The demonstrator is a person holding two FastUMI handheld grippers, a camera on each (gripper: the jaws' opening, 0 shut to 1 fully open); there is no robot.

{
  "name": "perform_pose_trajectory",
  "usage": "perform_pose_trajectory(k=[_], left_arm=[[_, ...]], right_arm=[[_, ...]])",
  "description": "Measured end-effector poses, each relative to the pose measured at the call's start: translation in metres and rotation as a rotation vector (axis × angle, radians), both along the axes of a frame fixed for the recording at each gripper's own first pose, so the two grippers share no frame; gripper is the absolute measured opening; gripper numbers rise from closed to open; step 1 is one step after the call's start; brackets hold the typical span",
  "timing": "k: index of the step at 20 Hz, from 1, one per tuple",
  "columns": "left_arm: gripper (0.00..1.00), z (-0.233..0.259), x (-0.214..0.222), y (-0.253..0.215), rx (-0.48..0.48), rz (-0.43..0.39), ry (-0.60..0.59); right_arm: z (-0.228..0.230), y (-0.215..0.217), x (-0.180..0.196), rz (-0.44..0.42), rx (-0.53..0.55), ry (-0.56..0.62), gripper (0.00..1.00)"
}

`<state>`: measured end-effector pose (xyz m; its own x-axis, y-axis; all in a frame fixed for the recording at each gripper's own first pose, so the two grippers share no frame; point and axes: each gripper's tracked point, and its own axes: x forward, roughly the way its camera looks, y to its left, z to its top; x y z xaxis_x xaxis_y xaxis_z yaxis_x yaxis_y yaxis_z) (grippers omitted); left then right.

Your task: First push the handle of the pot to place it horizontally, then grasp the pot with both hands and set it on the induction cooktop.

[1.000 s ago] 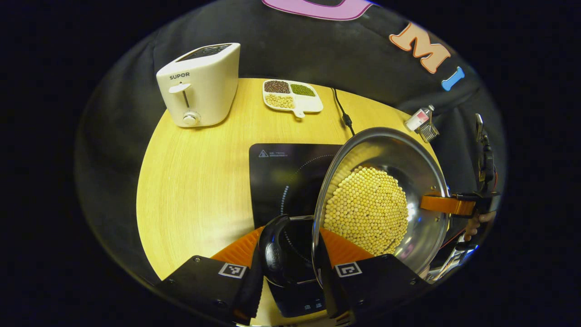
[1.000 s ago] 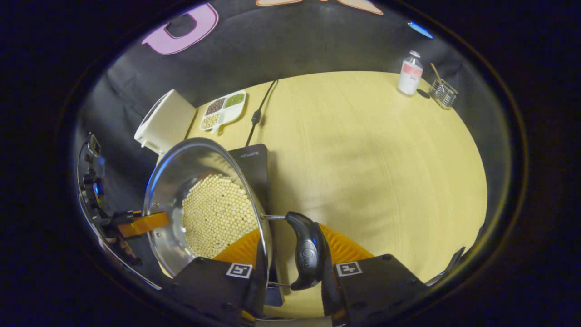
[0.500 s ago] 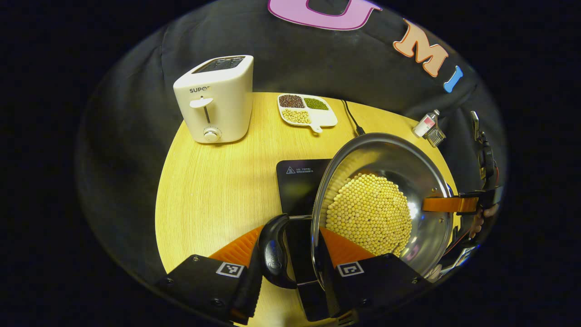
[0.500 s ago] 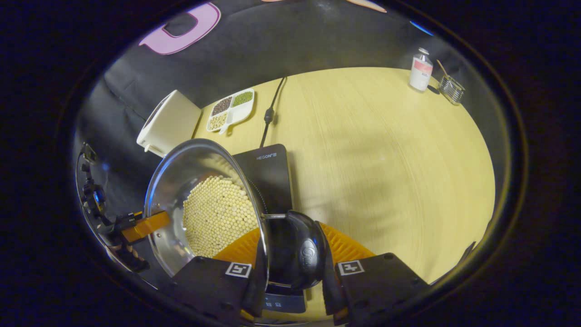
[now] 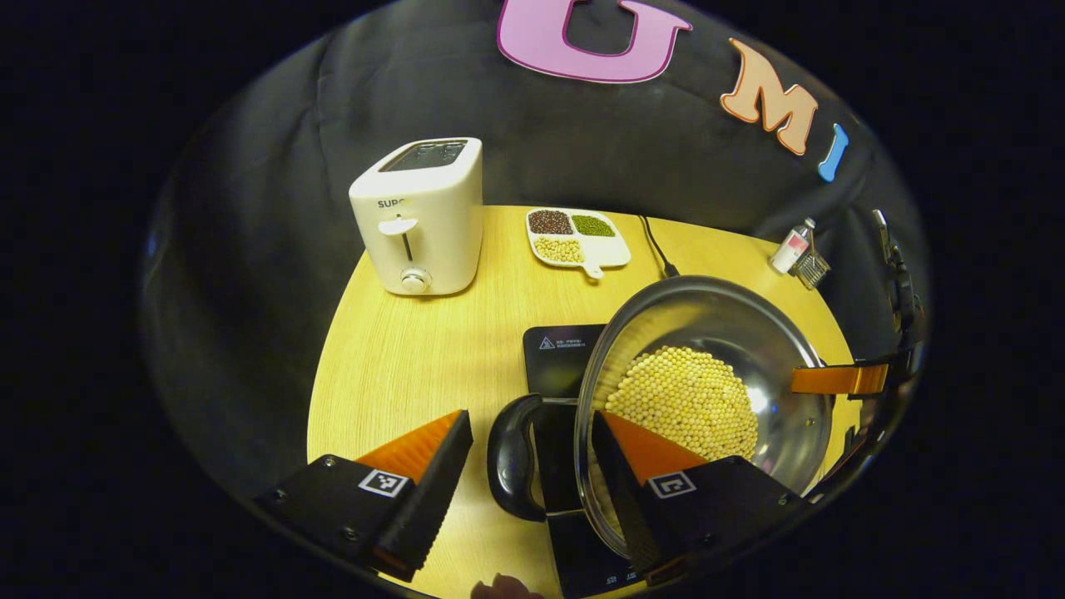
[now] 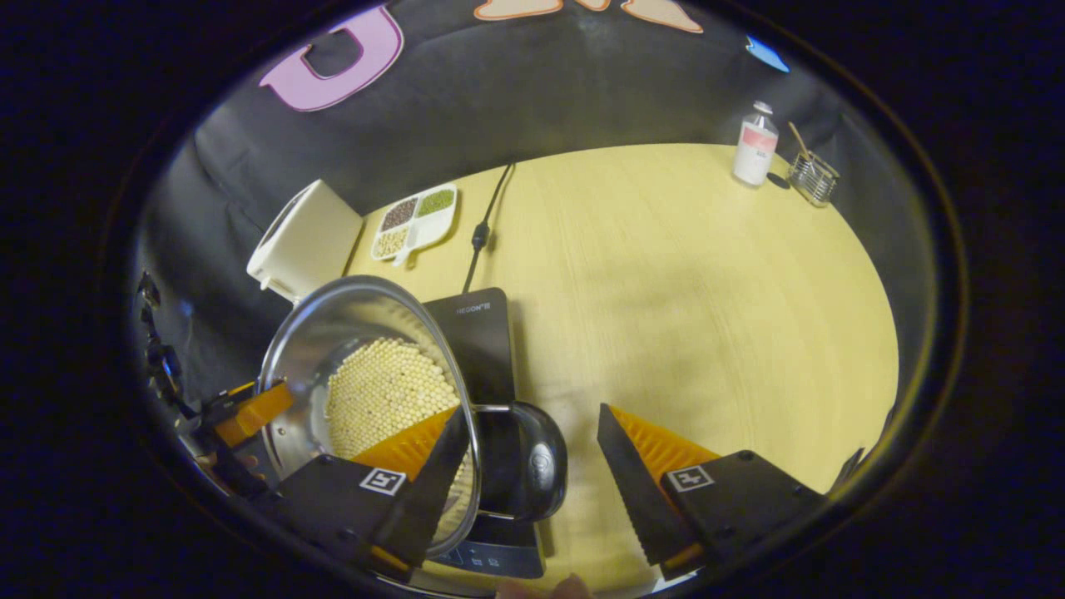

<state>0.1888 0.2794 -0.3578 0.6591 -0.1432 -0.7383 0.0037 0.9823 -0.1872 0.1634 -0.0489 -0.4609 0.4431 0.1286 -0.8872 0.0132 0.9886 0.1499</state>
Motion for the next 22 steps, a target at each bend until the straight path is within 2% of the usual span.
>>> perform_pose_trajectory(k=[4,5,6,9,11,13,15,16,17,19,20,22], left_arm=[[0.89,0.029,0.004,0.004,0.047,0.029,-0.096],[0.89,0.037,0.004,0.003,0.060,0.029,-0.120],[0.89,0.045,0.002,0.001,0.073,0.027,-0.138],[0.89,0.077,-0.006,-0.011,0.102,0.041,-0.208],[0.89,0.097,-0.017,-0.023,0.119,0.058,-0.242],[0.89,0.112,-0.033,-0.035,0.133,0.093,-0.263],[0.89,0.126,-0.050,-0.058,0.107,0.121,-0.277],[0.89,0.133,-0.058,-0.069,0.098,0.138,-0.286],[0.89,0.141,-0.067,-0.076,0.098,0.157,-0.298],[0.88,0.164,-0.086,-0.088,0.109,0.189,-0.339],[0.89,0.176,-0.093,-0.096,0.116,0.201,-0.367],[0.88,0.197,-0.109,-0.111,0.131,0.207,-0.412]], right_arm=[[0.021,-0.002,0.000,0.016,0.028,-0.063,0.94],[0.026,-0.003,0.001,0.020,0.035,-0.088,0.98],[0.032,-0.006,0.002,0.027,0.045,-0.112,0.94],[0.059,-0.019,0.003,0.053,0.077,-0.196,0.94],[0.076,-0.029,0.000,0.087,0.097,-0.255,0.97],[0.089,-0.044,-0.009,0.126,0.098,-0.291,0.94],[0.103,-0.059,-0.019,0.145,0.118,-0.330,0.93],[0.110,-0.067,-0.022,0.149,0.127,-0.354,0.97],[0.118,-0.076,-0.027,0.150,0.139,-0.378,0.93],[0.135,-0.090,-0.034,0.143,0.172,-0.429,0.93],[0.144,-0.096,-0.036,0.140,0.189,-0.457,0.97],[0.159,-0.112,-0.043,0.132,0.211,-0.504,0.93]])
